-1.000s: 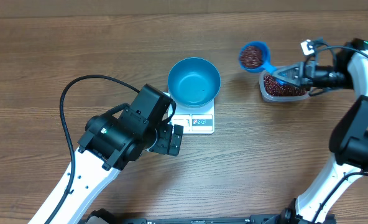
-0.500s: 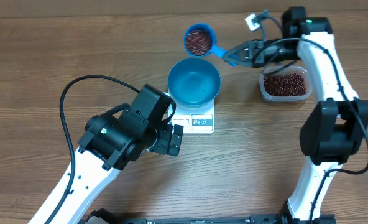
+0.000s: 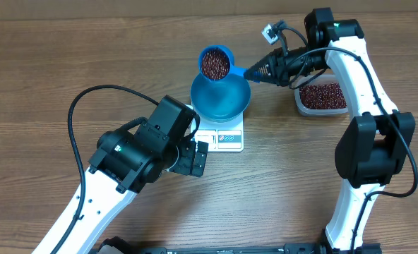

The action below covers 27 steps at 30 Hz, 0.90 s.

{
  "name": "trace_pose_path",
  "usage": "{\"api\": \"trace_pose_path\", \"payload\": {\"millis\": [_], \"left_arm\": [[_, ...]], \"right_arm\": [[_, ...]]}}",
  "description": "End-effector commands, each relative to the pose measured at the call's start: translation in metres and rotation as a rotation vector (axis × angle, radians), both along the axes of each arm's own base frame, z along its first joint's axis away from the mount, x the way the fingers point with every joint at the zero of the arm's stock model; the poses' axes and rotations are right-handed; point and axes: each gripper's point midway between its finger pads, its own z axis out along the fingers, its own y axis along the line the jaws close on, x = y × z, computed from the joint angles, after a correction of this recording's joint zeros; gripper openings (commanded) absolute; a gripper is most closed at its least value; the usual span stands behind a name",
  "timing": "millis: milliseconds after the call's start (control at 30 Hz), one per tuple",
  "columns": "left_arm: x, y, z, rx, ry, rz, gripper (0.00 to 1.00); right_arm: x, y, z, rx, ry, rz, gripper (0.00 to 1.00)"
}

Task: Scoop item into bowl and weigh 150g on scale
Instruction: 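Tip the scoop to pour beans into the teal bowl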

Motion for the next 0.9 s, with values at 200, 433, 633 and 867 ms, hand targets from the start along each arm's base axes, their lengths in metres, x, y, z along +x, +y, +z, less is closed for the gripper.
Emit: {"api": "trace_pose_path", "payload": {"millis": [200,433,633,867], "left_arm": [[-0.001,-0.001,0.002,-0.008,-0.003,0.005,1.00],[-0.001,-0.001,0.002,-0.008,-0.003,0.005,1.00],[-0.001,-0.001,0.002,-0.008,-0.003,0.005,1.00],[-0.001,-0.001,0.002,-0.008,-0.003,0.005,1.00]], "right_arm": [[0.007,-0.017,0.010,0.022,-0.304,0.090,0.04],[0.016,-0.016,0.011,0.021,-0.429,0.117,0.04],[0.023,-0.016,0.012,0.017,-0.482,0.118,0.04],[0.028,-0.016,0.012,0.011,-0.522,0.120,0.04]]}}
